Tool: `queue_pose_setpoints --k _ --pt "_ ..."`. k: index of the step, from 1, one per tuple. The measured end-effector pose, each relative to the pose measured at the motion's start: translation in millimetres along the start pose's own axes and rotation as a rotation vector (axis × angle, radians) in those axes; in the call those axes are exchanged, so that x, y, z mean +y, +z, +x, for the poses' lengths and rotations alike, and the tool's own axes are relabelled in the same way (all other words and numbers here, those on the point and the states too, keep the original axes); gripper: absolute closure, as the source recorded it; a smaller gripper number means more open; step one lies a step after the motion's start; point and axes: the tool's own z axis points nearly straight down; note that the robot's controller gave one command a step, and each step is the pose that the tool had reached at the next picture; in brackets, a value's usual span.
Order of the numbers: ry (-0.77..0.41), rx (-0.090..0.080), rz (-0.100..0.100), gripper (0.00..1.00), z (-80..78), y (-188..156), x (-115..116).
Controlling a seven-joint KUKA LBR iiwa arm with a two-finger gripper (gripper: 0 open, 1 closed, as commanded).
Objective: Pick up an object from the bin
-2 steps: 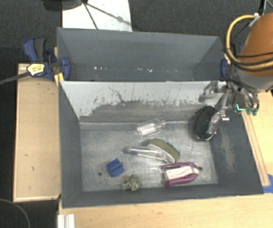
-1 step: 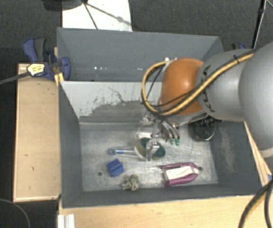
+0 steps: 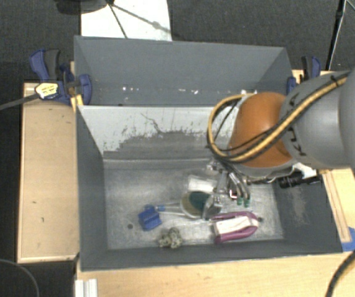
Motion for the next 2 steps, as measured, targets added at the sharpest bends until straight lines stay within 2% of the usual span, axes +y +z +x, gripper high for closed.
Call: queue_pose_setpoints --k 1,2 --pt "0.17 -0.002 0.0 0.0 -4.2 -13.9 -5.7" --pt "0.201 -0.002 -0.001 0.0 -17.7 30.0 -19.8"
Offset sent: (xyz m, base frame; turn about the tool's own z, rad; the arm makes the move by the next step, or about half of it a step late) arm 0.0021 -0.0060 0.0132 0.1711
